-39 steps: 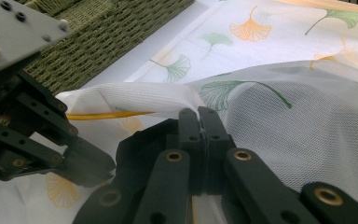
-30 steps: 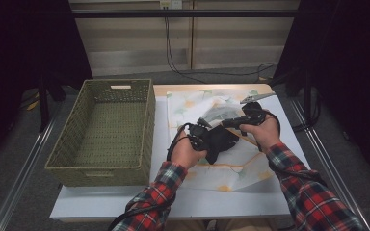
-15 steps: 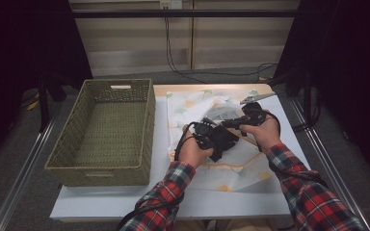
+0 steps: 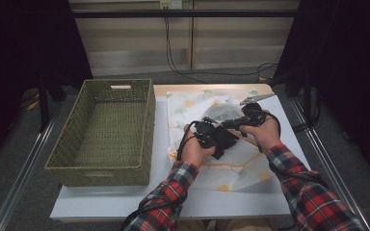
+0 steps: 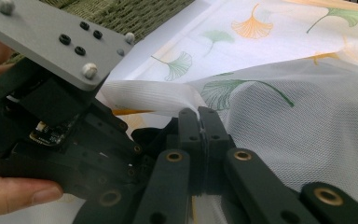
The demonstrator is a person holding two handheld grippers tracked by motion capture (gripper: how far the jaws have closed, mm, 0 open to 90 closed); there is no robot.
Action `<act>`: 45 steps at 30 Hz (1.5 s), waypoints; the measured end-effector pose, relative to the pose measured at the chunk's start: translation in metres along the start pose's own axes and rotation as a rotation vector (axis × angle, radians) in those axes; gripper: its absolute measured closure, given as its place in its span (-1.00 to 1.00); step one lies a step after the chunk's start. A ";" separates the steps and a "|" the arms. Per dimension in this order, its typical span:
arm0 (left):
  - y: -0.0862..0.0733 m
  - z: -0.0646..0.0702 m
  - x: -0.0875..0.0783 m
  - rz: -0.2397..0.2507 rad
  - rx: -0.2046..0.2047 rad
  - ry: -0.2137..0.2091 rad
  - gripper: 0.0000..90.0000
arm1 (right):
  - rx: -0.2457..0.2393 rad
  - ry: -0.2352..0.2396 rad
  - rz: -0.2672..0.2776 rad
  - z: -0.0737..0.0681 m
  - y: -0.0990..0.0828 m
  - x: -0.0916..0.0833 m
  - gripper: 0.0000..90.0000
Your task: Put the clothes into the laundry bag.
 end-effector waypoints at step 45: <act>0.009 -0.004 0.006 0.096 -0.011 0.061 0.96 | 0.005 0.004 -0.003 0.001 -0.005 0.001 1.00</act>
Point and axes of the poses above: each handheld gripper's, and its own axes: x roughly forward along the jaws, y roughly out of its top, z roughly to its right, the point moved 1 cm from there along x, roughly forward along the jaws, and after that the axes turned 4 degrees about z, right-handed, at the moved point
